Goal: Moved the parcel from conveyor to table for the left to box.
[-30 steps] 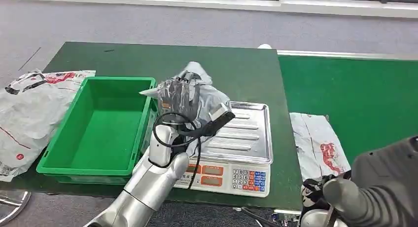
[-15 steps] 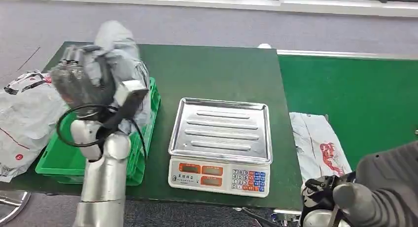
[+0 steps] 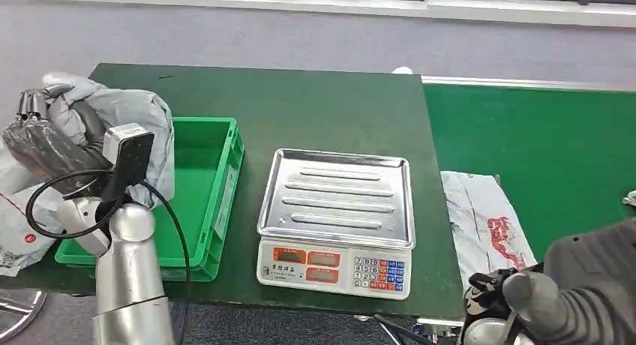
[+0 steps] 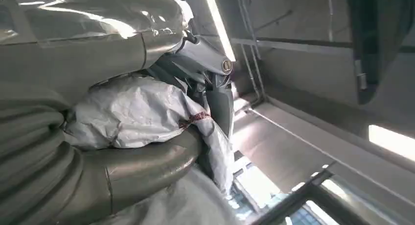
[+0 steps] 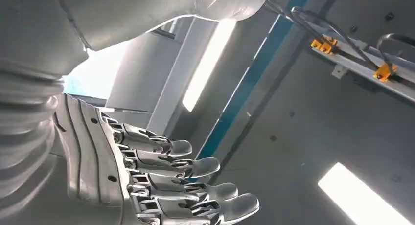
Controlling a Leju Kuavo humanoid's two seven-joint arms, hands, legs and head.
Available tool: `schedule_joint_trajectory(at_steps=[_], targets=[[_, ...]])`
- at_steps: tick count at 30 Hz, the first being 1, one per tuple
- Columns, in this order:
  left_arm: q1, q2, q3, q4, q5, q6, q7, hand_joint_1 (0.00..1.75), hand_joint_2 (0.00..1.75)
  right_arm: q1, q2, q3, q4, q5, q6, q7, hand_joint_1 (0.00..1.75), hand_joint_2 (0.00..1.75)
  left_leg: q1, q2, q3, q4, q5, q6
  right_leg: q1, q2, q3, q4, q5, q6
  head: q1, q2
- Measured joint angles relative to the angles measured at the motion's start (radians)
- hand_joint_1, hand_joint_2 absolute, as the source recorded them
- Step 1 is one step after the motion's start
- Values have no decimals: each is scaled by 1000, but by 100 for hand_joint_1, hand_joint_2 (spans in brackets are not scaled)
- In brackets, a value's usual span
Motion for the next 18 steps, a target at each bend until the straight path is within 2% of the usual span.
schedule_joint_trajectory(at_steps=[6, 9, 18], targets=[[-105, 0, 201, 179, -101, 0, -47, 175, 175, 6, 0, 0, -18, 11, 0, 0, 0, 175, 1, 1, 0, 0, 1, -1, 1, 1, 0, 0, 1, -1, 0, 0], [-143, 0, 264, 262, -155, 0, -52, 175, 175, 7, 0, -3, -27, 19, 0, 4, 0, 175, 1, 0, 0, 0, 1, -1, 1, 0, 0, 0, 1, -1, 0, 0], [-161, -3, 276, 385, -241, 0, 77, 175, 175, 21, 0, -20, -47, 16, 0, 3, 0, 175, 0, 0, 0, 0, 0, 0, 0, 0, 0, 0, 1, -1, 0, 0]])
